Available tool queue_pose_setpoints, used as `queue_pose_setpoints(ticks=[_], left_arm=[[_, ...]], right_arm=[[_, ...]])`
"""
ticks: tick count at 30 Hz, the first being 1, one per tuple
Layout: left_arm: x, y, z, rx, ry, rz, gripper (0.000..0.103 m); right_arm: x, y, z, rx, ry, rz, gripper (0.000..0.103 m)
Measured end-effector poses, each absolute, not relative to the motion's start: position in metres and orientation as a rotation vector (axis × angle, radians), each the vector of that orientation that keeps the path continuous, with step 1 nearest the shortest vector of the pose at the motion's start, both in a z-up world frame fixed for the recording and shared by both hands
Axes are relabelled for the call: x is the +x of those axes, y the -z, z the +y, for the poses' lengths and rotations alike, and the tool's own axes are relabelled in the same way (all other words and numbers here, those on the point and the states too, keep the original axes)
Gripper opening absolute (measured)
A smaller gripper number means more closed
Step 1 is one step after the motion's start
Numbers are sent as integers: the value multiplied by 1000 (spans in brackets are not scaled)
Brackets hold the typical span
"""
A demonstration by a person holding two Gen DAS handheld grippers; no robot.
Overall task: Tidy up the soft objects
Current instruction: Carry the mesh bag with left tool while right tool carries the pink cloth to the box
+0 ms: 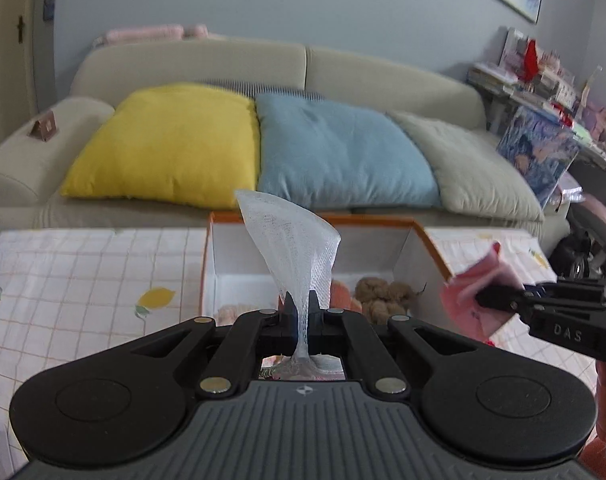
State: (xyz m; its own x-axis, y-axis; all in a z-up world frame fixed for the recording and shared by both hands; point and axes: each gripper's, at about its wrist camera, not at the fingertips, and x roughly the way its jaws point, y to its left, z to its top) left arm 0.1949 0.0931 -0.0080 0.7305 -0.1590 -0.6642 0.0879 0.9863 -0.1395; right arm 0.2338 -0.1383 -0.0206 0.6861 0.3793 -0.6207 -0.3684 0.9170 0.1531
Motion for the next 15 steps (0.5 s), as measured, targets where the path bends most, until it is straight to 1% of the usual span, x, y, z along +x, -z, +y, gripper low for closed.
queue_pose_setpoints(ticks=[4, 6, 10, 15], left_arm=[[220, 31, 90, -129, 168, 871, 2], [229, 41, 86, -107, 175, 906, 2], [252, 54, 79, -91, 189, 940, 2], [282, 65, 74, -68, 177, 939, 2]], right_arm=[[263, 37, -120, 43, -458, 783, 10], [273, 47, -111, 30, -478, 817, 10], [287, 66, -97, -4, -483, 859, 10], [310, 82, -92, -3, -465, 901, 10]])
